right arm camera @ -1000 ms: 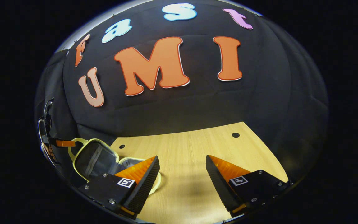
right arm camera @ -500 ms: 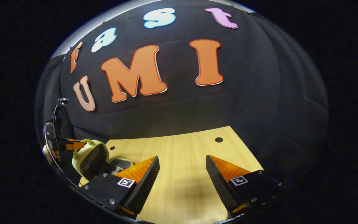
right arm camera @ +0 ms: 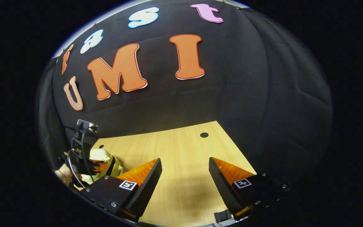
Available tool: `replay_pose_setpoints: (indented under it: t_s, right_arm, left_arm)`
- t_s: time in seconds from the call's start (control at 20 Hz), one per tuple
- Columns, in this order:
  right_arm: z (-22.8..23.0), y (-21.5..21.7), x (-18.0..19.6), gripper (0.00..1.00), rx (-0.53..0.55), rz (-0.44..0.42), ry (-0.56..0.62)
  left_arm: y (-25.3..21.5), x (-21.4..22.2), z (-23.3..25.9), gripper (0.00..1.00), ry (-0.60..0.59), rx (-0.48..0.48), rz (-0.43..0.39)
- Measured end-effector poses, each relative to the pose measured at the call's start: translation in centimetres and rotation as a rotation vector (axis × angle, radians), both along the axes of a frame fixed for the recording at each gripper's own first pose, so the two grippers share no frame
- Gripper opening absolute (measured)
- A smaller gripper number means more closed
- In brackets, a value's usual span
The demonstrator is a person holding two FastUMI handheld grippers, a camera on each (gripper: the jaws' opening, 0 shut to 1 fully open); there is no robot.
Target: First open the suitcase, pack the skin care products into it, and then close the suitcase.
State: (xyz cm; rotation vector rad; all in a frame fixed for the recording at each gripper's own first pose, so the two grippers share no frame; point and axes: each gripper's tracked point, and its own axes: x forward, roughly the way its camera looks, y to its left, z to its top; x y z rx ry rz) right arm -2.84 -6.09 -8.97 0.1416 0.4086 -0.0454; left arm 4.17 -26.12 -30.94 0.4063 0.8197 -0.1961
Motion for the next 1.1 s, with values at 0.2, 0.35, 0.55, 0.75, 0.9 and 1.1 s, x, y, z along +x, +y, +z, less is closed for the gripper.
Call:
replay_pose_setpoints:
  t_s: [0.2,0.35,0.55,0.75,0.9,1.1]
  right_arm:
    - [-2.3,-0.6,-0.1,0.95,-0.009,-0.008,0.05]
    - [-2.5,-0.3,0.0,0.96,-0.02,-0.001,0.053]
    - [-2.9,1.6,0.5,0.96,-0.019,0.041,0.079]
    - [-4.1,4.0,1.7,0.96,-0.007,0.063,0.121]
    - [-3.4,5.4,2.7,0.96,-0.013,0.054,0.115]
    - [0.7,6.7,3.6,0.96,-0.03,0.055,0.037]
  left_arm:
    - [-0.1,0.6,-1.9,0.04,-0.018,0.057,0.024]
    - [-0.4,0.1,-1.7,0.04,-0.018,0.061,0.037]
    - [-0.7,-0.1,-1.7,0.12,0.004,0.027,0.031]
    - [-1.3,-1.0,-1.5,0.2,0.088,-0.09,0.047]
    - [-1.7,-0.6,1.0,0.56,0.055,-0.121,0.008]
    - [-1.9,0.7,8.2,0.93,-0.097,-0.193,-0.028]
